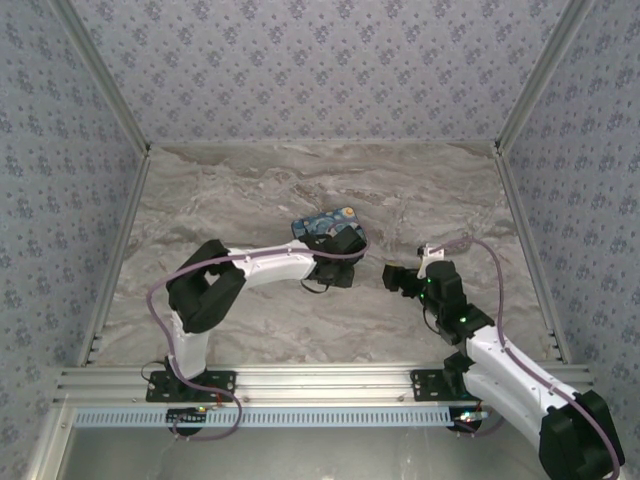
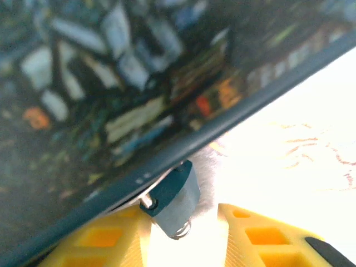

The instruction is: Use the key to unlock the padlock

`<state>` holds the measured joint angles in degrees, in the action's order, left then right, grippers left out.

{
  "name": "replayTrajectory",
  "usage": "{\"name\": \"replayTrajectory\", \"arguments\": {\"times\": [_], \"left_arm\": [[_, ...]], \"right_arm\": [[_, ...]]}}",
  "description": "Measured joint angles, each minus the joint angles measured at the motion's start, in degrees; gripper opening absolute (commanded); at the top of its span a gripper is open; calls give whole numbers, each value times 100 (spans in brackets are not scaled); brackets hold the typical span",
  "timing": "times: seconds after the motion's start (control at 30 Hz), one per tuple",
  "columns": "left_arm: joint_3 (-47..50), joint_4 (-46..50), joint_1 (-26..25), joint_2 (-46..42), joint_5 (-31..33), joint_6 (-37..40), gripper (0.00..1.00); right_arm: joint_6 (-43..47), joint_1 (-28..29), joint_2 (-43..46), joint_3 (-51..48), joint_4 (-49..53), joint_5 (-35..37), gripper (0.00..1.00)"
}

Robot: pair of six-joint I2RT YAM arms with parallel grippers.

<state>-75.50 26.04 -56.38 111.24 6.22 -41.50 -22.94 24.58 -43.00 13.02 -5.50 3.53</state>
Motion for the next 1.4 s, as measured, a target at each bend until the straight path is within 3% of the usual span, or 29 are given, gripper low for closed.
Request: {"name": "replayTrajectory", "arguments": {"times": [0.17, 0.43, 0.6, 0.77, 0.87, 1.0, 1.4], "left_arm": [[52, -9, 0, -341, 28, 85, 50], [280, 81, 181, -1628, 63, 208, 65], [396, 122, 850, -2367, 42, 361, 75], [748, 55, 1945, -2785, -302, 494, 89], [1056, -83, 2592, -2802, -715, 570, 97], [1290, -291, 3058, -2653, -1283, 669, 100], [1005, -949, 3239, -1357, -2433, 1040, 95]], "right_arm": [[-28, -227, -17, -42, -24, -503, 95], [-350, -791, -420, -39, -295, -1495, 100], [-640, -1064, -1036, 68, -623, -2072, 100], [-896, -1128, -1858, 417, -1154, -2599, 100], [-1003, -1154, -2347, 717, -1360, -2826, 100], [-1073, -1165, -2920, 1139, -1528, -3014, 100], [-957, -1180, -4555, 2288, -1567, -3346, 100]]}}
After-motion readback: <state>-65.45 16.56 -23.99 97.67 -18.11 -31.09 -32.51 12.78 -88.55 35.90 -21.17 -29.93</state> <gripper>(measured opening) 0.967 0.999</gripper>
